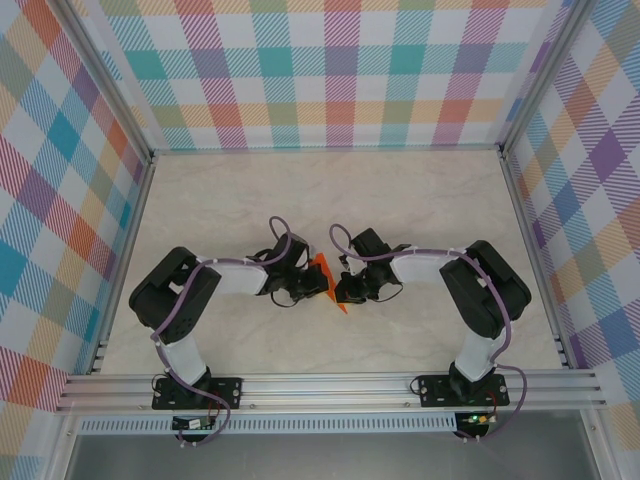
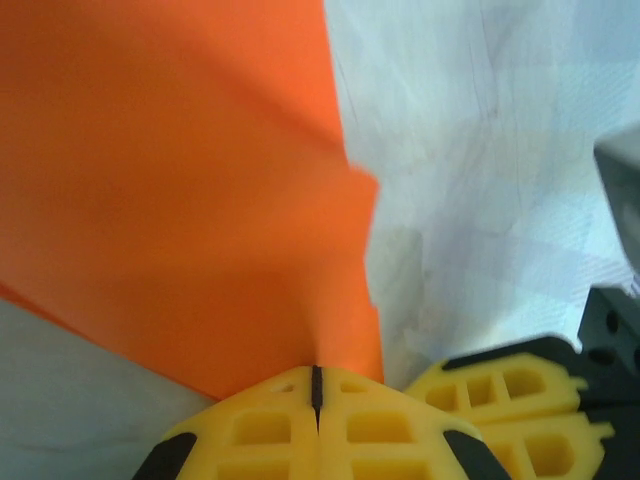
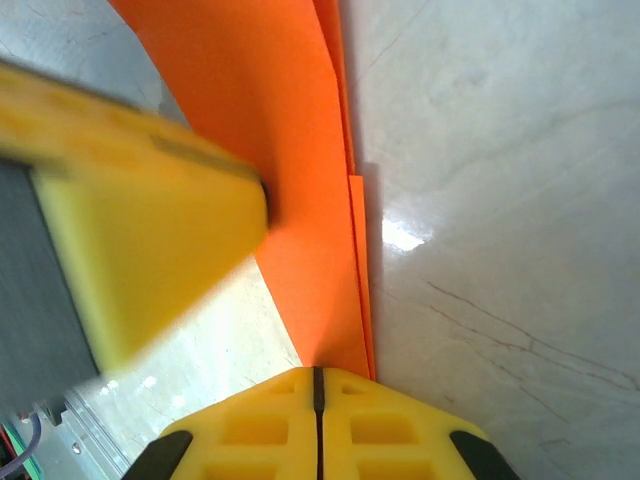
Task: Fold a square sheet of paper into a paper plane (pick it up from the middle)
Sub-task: Fold the wing for the fifth time at the center of the table.
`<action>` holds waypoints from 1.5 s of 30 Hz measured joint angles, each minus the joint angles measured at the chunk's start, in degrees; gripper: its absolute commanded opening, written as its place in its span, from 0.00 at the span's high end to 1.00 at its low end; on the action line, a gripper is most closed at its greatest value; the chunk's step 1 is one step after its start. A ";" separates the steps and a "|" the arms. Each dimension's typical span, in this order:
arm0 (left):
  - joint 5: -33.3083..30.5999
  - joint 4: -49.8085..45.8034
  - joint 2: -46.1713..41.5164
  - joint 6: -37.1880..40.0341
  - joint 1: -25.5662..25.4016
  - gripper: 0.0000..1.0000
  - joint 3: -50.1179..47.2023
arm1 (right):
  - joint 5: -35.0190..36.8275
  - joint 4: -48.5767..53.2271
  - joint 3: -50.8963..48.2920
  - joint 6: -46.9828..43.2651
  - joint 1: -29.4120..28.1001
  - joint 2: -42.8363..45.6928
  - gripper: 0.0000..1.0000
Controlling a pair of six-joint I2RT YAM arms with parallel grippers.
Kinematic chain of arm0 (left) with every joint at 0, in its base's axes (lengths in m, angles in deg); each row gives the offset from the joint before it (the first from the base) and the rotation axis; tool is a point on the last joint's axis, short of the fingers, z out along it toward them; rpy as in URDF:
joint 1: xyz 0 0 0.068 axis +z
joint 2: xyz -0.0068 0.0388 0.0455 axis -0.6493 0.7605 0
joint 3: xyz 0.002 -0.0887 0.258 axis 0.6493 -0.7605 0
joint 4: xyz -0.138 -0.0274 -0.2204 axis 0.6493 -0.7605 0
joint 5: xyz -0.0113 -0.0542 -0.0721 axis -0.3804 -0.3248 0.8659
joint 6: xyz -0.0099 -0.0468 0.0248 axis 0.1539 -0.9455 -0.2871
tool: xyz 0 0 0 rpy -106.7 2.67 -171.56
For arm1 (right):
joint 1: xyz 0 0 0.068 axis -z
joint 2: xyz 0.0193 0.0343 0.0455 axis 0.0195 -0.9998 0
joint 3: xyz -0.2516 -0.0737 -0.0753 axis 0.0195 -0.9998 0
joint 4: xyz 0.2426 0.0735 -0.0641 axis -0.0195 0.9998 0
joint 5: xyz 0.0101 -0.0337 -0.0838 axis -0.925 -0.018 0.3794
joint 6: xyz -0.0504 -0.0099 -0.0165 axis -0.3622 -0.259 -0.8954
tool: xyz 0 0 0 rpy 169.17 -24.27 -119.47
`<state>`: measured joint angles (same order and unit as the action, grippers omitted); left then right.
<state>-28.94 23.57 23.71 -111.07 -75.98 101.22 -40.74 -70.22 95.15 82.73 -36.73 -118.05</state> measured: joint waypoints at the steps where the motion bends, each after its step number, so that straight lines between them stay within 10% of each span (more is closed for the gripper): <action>1: 0.04 -0.31 0.42 0.70 1.14 1.00 0.55 | 0.04 0.00 0.00 -0.15 -0.02 0.00 0.93; 45: 6.16 -10.91 7.52 20.83 17.57 1.00 11.93 | 0.59 -0.68 -0.04 -0.72 -0.09 -0.13 0.94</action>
<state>-22.77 12.66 31.23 -90.24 -58.40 113.16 -40.15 -70.90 95.11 82.00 -36.82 -118.18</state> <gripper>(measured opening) 0.040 0.066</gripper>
